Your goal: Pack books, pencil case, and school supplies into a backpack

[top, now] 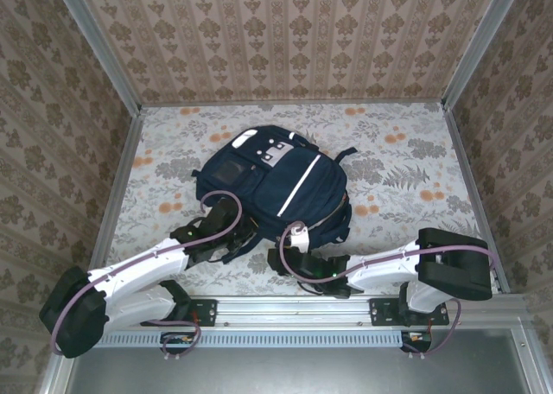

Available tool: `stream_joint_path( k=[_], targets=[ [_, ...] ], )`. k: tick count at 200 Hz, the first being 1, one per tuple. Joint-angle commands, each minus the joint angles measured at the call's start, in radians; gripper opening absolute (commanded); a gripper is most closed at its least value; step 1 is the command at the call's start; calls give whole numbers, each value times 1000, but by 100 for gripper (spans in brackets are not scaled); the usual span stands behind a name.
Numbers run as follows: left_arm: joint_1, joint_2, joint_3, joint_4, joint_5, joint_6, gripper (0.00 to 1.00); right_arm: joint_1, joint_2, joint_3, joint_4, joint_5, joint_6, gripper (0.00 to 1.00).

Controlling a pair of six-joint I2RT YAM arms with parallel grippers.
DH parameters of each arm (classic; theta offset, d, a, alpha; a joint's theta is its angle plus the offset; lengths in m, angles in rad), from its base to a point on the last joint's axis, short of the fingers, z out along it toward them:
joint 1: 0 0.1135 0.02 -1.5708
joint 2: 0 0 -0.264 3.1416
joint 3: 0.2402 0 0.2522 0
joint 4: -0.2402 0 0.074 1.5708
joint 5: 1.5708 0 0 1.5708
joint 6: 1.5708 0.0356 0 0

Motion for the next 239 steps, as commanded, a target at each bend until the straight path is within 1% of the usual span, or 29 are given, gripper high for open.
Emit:
stream_joint_path(
  k=[1, 38, 102, 127, 134, 140, 144, 172, 188, 217, 239],
  targets=[
    [-7, -26, 38, -18, -17, -29, 0, -6, 19, -26, 76, 59, -32, 36],
    [-7, -25, 41, -15, -14, -31, 0, -12, 24, -25, 90, 97, -87, 34],
    [-10, -15, 44, -8, -8, -36, 0, -41, 56, 10, 120, 96, -166, 31],
    [-10, -18, 42, -13, -11, -37, 0, -43, 56, 41, 94, 105, -199, 16],
    [-10, -20, 41, -13, -12, -40, 0, -43, 51, 48, 76, 108, -199, 10],
    [-10, -21, 38, -13, -14, -41, 0, -42, 48, 55, 56, 108, -199, 2],
    [-10, -22, 38, -13, -15, -42, 0, -42, 43, 60, 39, 107, -198, 0],
    [-6, -27, 36, -19, -24, -42, 0, -37, -2, 95, -117, 112, -162, 0],
    [1, -28, 34, -22, -28, -39, 0, -36, -37, 131, -276, 133, -119, 0],
    [14, -34, 24, -25, -38, -39, 0, -36, -62, 242, -662, 172, -23, 0],
    [26, -41, 16, -33, -45, -34, 0, -37, -50, 300, -846, 173, -8, 0]
  ],
)
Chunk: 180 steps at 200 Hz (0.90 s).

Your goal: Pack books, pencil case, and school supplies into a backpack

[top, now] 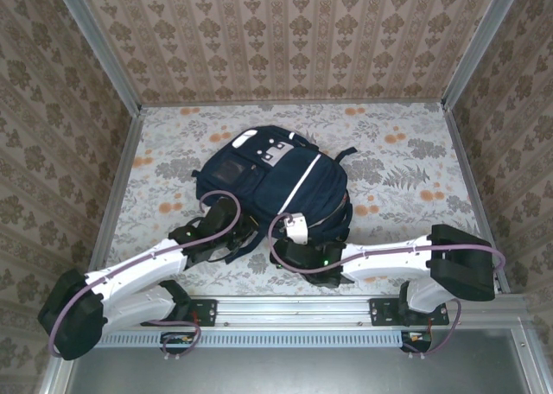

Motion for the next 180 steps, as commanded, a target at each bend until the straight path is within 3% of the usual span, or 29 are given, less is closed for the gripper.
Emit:
stream_joint_path(
  k=[1, 36, 64, 102, 145, 180],
  targets=[
    [22, -21, 12, -33, -42, -14, 0, -6, -25, 69, -328, 95, 63, 0],
    [62, -65, 6, -86, -50, 19, 0, -20, -27, 48, -444, 68, 108, 0],
    [150, -140, -15, -155, -26, 64, 0, -47, -82, -17, -470, 63, 129, 0],
    [351, -218, -40, -235, 57, 194, 0, -139, -178, -91, -416, 4, 43, 0],
    [687, -162, -13, -252, 236, 424, 0, -204, -164, -57, -412, -45, -83, 0],
    [798, -12, 101, -285, 349, 576, 0, -196, -133, 1, -316, -134, -174, 0]
  ],
)
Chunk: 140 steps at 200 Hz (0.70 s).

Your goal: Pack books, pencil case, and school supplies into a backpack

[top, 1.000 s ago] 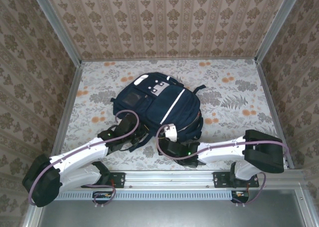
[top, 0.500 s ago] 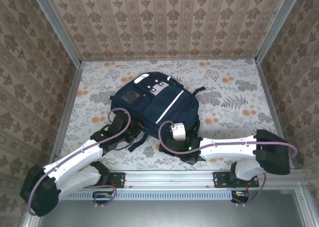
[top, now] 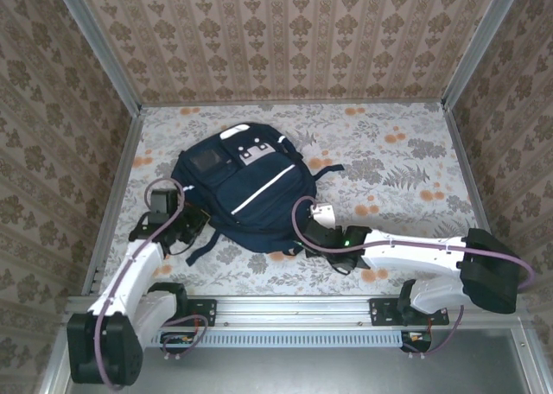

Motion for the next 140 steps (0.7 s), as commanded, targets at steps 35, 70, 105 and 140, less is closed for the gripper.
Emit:
stream_joint_path(
  k=[35, 70, 105, 140],
  targets=[
    [18, 52, 142, -113, 57, 169, 45, 31, 52, 82, 47, -76, -103, 0],
    [-141, -153, 125, -268, -56, 60, 61, 49, 85, 98, 78, -110, -122, 0],
    [-458, -307, 15, -232, -194, -231, 60, 48, 66, 66, 107, -123, -144, 0],
    [-815, -246, -4, -89, -452, -463, 60, 20, -44, 5, 106, -137, -169, 0]
  ],
)
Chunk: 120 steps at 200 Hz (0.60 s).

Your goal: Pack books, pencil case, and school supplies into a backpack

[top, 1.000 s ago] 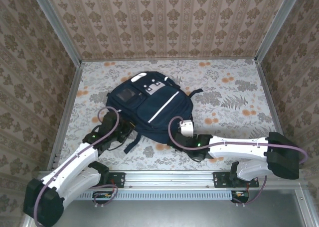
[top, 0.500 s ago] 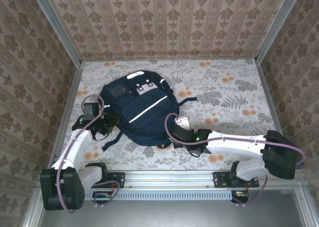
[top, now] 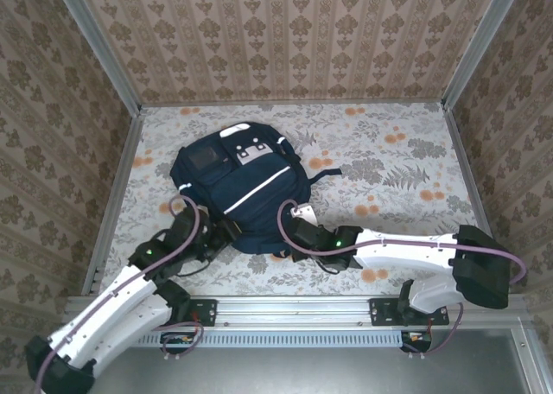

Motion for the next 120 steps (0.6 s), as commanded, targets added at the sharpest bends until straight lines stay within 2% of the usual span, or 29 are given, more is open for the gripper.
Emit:
stream_joint_path(
  k=[1, 20, 44, 59, 71, 97, 120],
  targets=[
    [-170, 63, -2, 92, -231, -225, 60, -21, -85, -45, 7, -19, -37, 0],
    [-266, 205, 48, 150, -297, -267, 61, -50, -147, -80, 1, -33, -51, 0],
    [-327, 347, 118, 189, -368, -296, 62, -79, -219, -123, 6, -61, -69, 0],
    [-344, 402, 153, 192, -413, -313, 67, -101, -251, -150, 17, -86, -78, 0],
    [-349, 435, 176, 178, -441, -330, 70, -111, -275, -169, 30, -100, -78, 13],
    [-351, 474, 200, 164, -488, -362, 71, -125, -310, -199, 59, -124, -80, 23],
    [-351, 498, 200, 162, -521, -370, 68, -129, -312, -204, 64, -133, -82, 24]
  ],
)
